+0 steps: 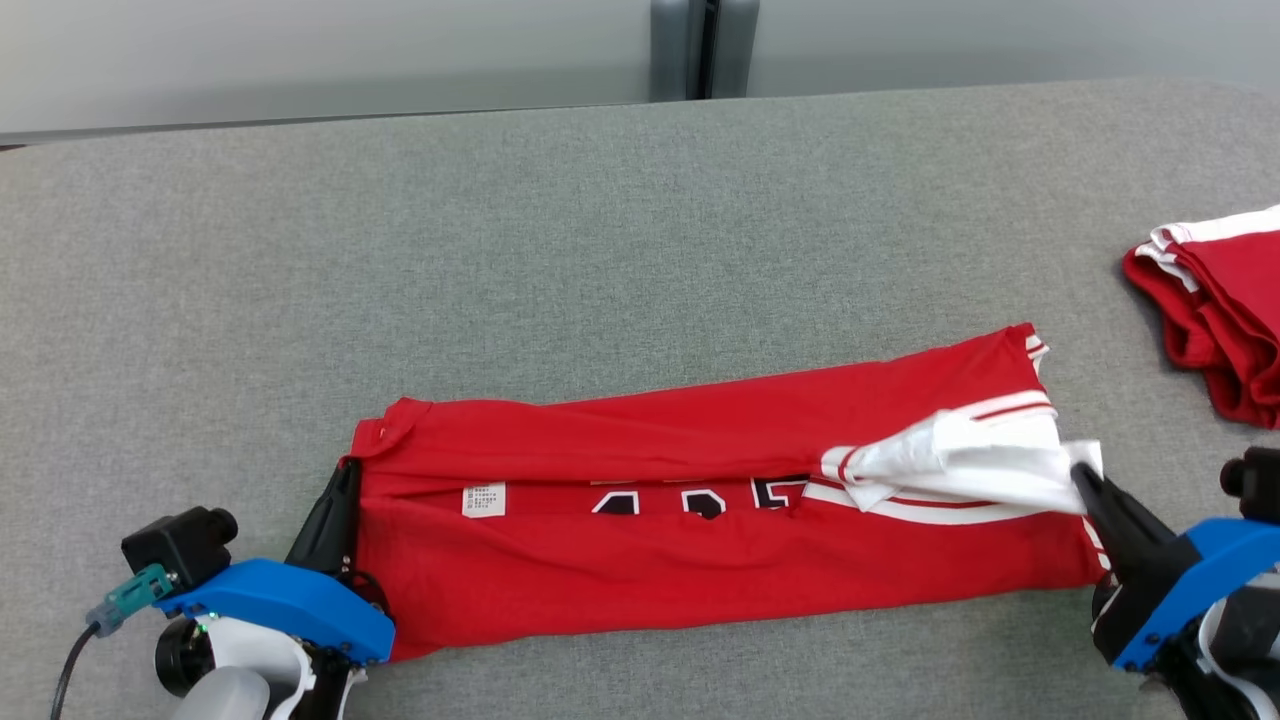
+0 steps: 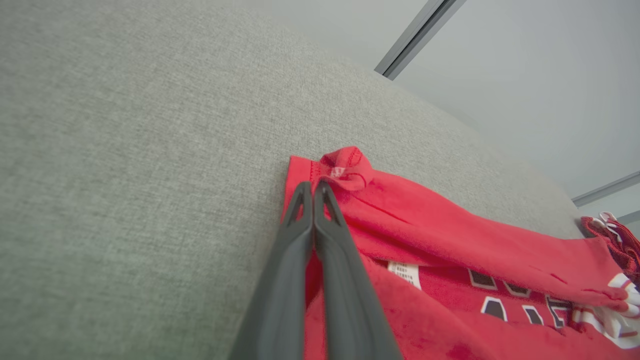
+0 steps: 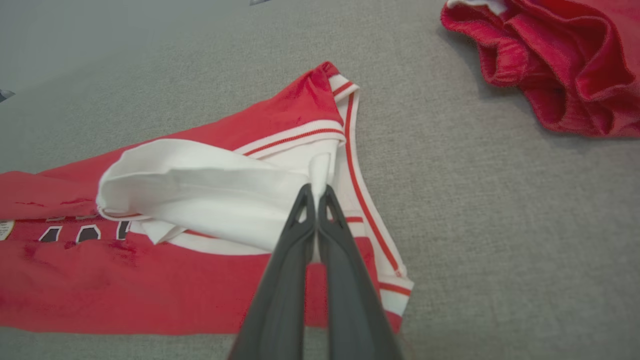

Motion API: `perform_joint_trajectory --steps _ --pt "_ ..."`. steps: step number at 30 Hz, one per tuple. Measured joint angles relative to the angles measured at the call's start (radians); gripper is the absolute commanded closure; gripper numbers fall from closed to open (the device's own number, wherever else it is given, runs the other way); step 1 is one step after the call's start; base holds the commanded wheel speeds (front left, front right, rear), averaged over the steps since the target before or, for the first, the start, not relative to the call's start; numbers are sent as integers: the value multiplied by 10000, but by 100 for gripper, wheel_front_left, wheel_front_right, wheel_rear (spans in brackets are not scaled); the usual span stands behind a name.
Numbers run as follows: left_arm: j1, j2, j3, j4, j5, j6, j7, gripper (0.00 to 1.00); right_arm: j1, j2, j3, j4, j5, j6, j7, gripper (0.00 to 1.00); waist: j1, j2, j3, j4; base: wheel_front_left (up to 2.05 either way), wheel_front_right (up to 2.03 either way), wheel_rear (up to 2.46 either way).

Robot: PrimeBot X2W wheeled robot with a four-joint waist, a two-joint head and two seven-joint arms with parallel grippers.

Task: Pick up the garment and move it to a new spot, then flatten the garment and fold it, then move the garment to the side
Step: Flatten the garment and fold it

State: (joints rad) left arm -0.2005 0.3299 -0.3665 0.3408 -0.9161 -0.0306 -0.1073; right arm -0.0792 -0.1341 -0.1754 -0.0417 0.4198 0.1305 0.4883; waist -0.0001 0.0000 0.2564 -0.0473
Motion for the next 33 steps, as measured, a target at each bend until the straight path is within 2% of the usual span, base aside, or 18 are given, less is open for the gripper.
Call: perform_joint_trajectory --steps 1,2,3,4,7,10,16,23,33 --pt "40 -21 23 8 -67 48 12 89 115 38 -36 6 -42 0 31 0 0 0 -25 3 0 0 0" --pt "99 -40 23 8 -84 77 12 64 239 90 -73 25 -44 0 111 0 0 0 -54 8 0 0 0" --pt "153 -56 15 12 -84 104 12 15 338 138 -92 38 -69 0 178 0 0 0 -86 14 0 0 0" --pt "192 -67 15 -2 -86 127 12 0 434 174 -102 19 -94 0 201 0 0 0 -118 20 0 0 0" --pt "333 -90 40 -171 -52 226 -199 0 521 226 -249 -150 -236 0 213 0 0 0 -210 37 0 0 0" --pt "347 23 94 -410 244 142 -757 0 494 261 -464 -410 -339 0 224 0 0 0 -299 61 0 0 0" --pt "-34 336 174 -581 1542 128 -1423 0 -124 293 -656 -349 -815 0 771 0 1 0 -437 152 0 0 0" --pt "-615 529 -61 -215 3106 313 -1519 0 -1200 150 -525 1237 -1829 0 1498 0 1 0 -460 284 0 0 0" --pt "-680 169 780 61 3110 293 -1544 0 -2080 -245 -182 3248 -1992 0 1722 0 1 0 -408 619 0 0 0"
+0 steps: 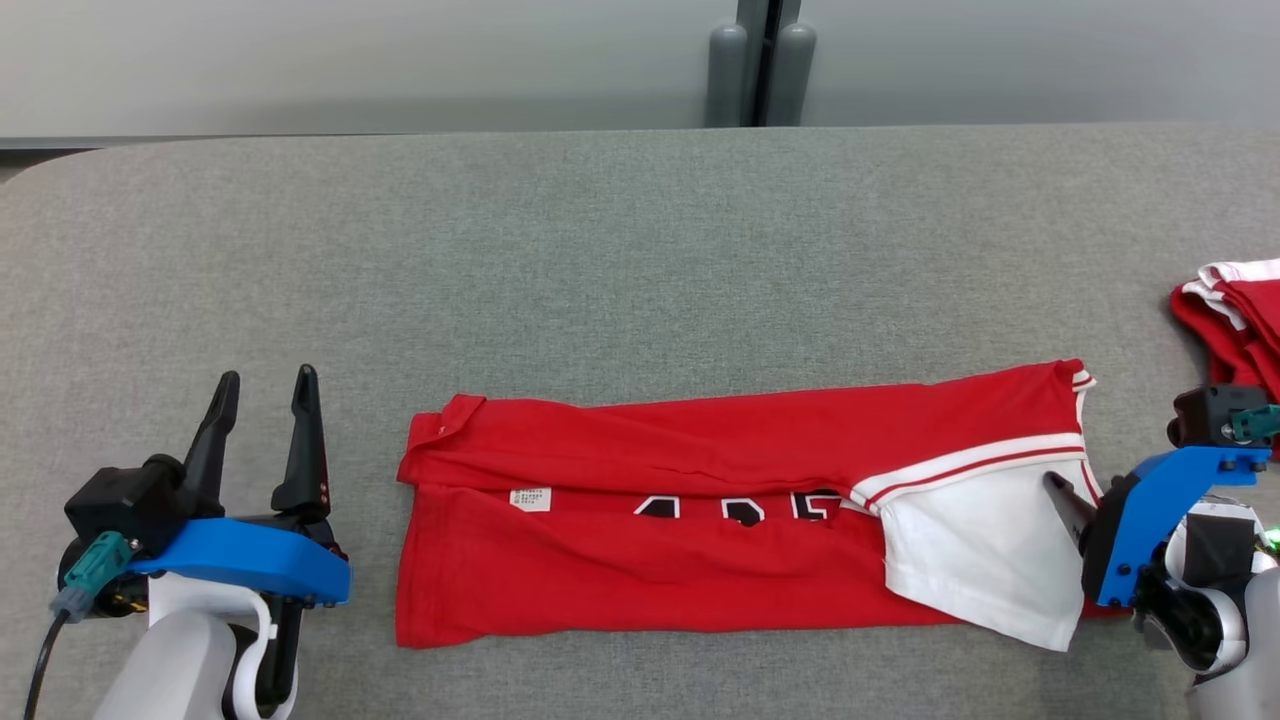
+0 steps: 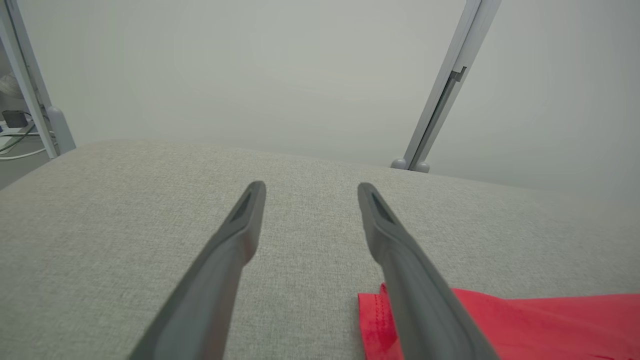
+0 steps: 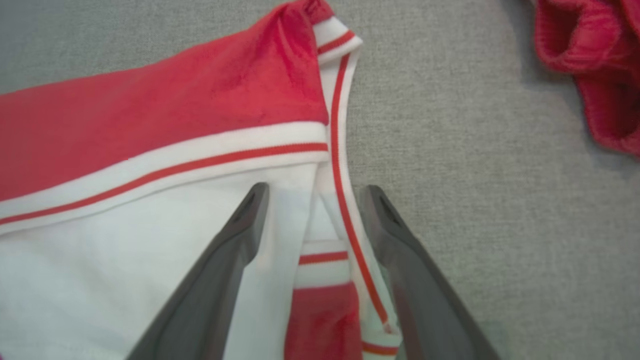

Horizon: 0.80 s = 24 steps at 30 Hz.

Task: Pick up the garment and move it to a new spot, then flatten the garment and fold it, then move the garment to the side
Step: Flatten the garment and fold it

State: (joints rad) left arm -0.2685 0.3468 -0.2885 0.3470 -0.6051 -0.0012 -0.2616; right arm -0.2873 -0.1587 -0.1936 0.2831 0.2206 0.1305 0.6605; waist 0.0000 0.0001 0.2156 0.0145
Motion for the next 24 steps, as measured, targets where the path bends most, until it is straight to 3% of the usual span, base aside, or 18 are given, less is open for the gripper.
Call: perform_joint_trajectory --steps 9,10,11,12,18,24 --pt "19 -247 263 188 251 -274 0 0 -386 -77 -73 1166 -217 0 209 0 0 0 -31 182 0 0 0" --pt "26 -272 282 224 259 -313 0 0 -388 -96 12 1210 -150 -2 249 12 0 0 -45 185 0 0 0" --pt "33 -299 303 242 265 -334 0 0 -389 -109 121 1233 -59 -12 253 70 0 0 -59 181 0 0 0" --pt "55 -318 328 261 276 -345 0 0 -389 -134 230 1231 77 -13 251 100 0 0 -74 171 0 0 0" --pt "248 -414 476 332 345 -395 0 0 -298 -238 836 959 890 -8 -119 100 0 0 -219 14 0 0 0" --pt "487 -479 499 393 418 -431 0 0 371 -656 414 -10 1047 2 -360 100 0 0 -470 -97 0 0 0"
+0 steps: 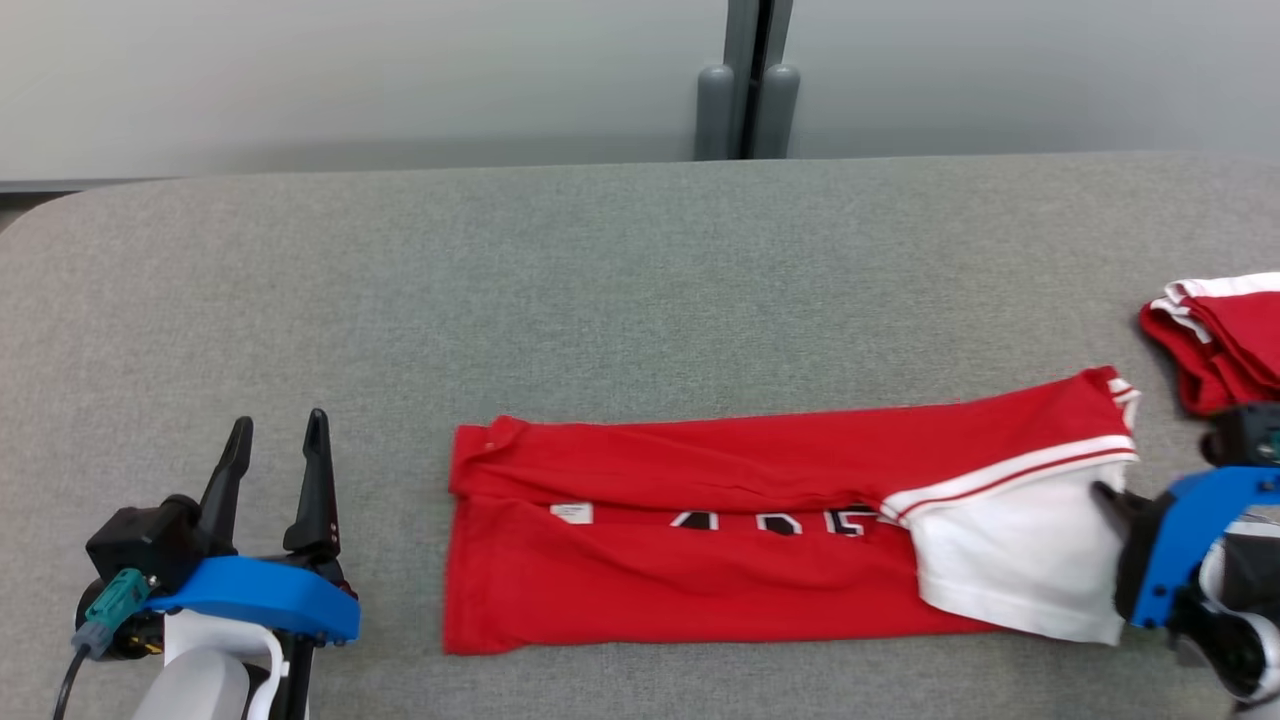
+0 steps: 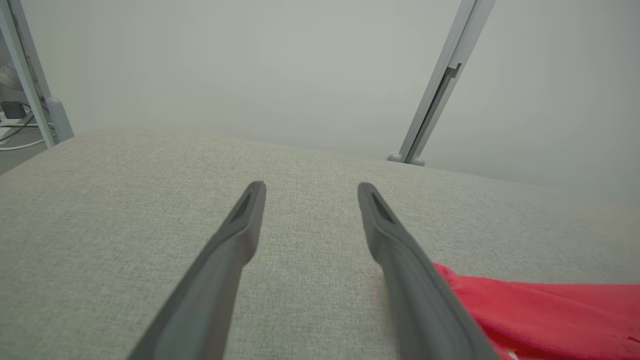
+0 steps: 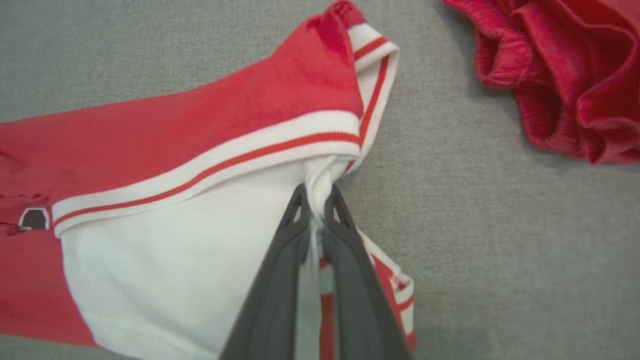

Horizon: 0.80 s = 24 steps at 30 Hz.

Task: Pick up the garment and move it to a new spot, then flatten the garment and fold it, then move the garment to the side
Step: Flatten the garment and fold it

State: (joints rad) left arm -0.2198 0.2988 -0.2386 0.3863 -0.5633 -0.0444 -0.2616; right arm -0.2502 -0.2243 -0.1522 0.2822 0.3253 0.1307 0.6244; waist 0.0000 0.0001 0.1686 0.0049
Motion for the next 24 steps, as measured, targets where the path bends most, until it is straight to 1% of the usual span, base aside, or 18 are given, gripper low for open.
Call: perform_joint_trajectory --steps 6,8,10,13,16,18,20,21,24 --pt "291 15 79 -203 -2 104 -2 0 756 -217 -991 -1628 -558 0 347 100 0 0 -128 -216 0 0 0" --pt "389 27 96 -318 -8 165 0 0 968 -290 -1361 -2318 -982 0 554 100 0 -1 -136 -305 0 0 0" --pt "395 23 92 -387 -19 176 0 0 1011 -299 -1484 -2679 -1072 -2 755 100 0 0 -124 -318 0 0 0" --pt "395 23 79 -476 -65 192 21 0 1049 -188 -1333 -3185 -1120 -2 986 100 0 -1 -129 -317 0 0 0" --pt "395 35 35 -558 -61 253 50 0 1128 -48 -828 -3605 -1229 -2 1235 100 0 0 -174 -320 0 0 0" --pt "407 63 15 -614 -52 265 90 0 1119 102 -268 -3814 -1177 -2 1365 100 0 0 -247 -319 0 0 0" --pt "453 107 -8 -665 -42 276 140 0 1094 226 454 -3950 -1020 -2 1492 100 0 -1 -332 -302 0 0 0" --pt "510 142 -21 -740 -21 309 192 0 1006 314 1266 -4031 -920 -2 1503 100 0 0 -409 -287 0 0 0" --pt "546 165 -36 -828 -13 355 230 0 698 497 2589 -3927 -798 -2 1547 100 0 0 -501 -259 0 0 0"
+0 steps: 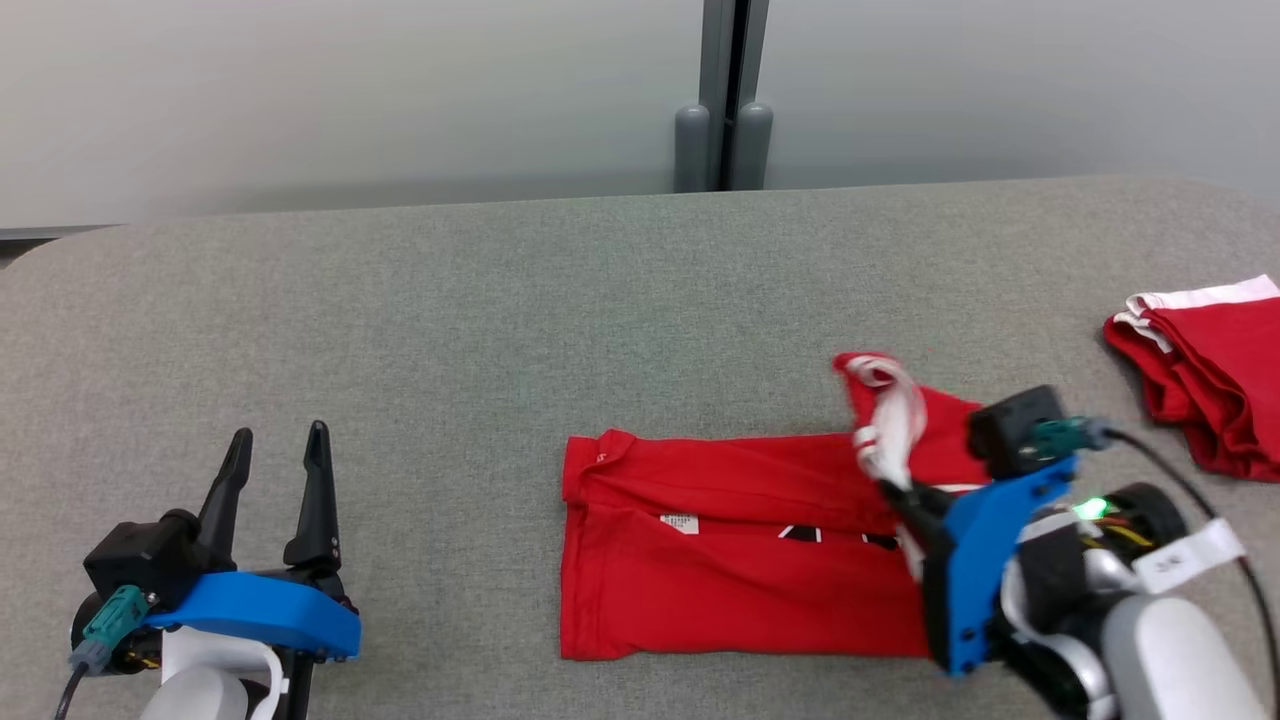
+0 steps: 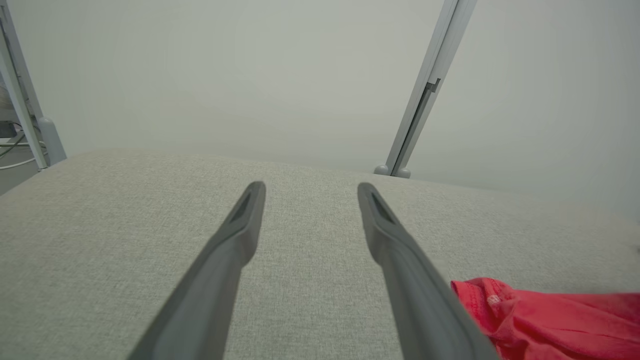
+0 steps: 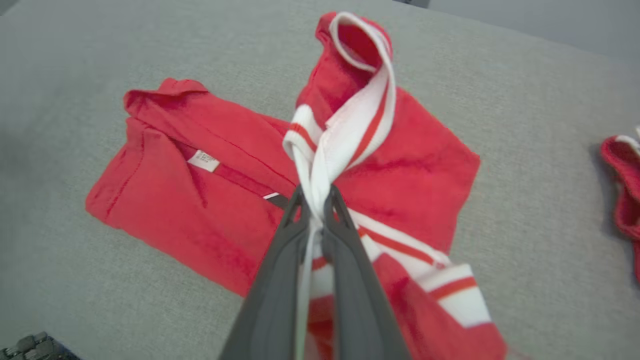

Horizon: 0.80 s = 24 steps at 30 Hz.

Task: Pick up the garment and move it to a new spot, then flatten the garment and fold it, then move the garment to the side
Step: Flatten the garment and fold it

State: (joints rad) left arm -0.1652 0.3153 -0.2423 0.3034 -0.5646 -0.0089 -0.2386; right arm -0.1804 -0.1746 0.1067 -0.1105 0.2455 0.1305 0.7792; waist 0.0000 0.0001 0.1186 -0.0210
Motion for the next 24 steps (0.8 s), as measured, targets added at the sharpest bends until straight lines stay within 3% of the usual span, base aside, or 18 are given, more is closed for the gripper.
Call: perform_joint_trajectory --steps 7,15,23,24 --pt "66 29 -228 -192 15 4 194 0 -1067 886 2328 1664 489 0 -598 100 0 0 -36 191 0 0 0" --pt "-279 -100 -587 -174 123 -109 316 0 -2433 1220 3156 4172 888 0 -1480 100 0 0 166 729 0 0 0" --pt "-465 -150 -681 155 130 -247 255 0 -3285 1239 4000 5737 1898 0 -2429 100 0 -1 313 1008 0 0 0" --pt "-474 -148 -688 198 130 -268 240 0 -3332 1237 4082 5900 2000 0 -2527 82 0 0 314 1009 0 0 0"
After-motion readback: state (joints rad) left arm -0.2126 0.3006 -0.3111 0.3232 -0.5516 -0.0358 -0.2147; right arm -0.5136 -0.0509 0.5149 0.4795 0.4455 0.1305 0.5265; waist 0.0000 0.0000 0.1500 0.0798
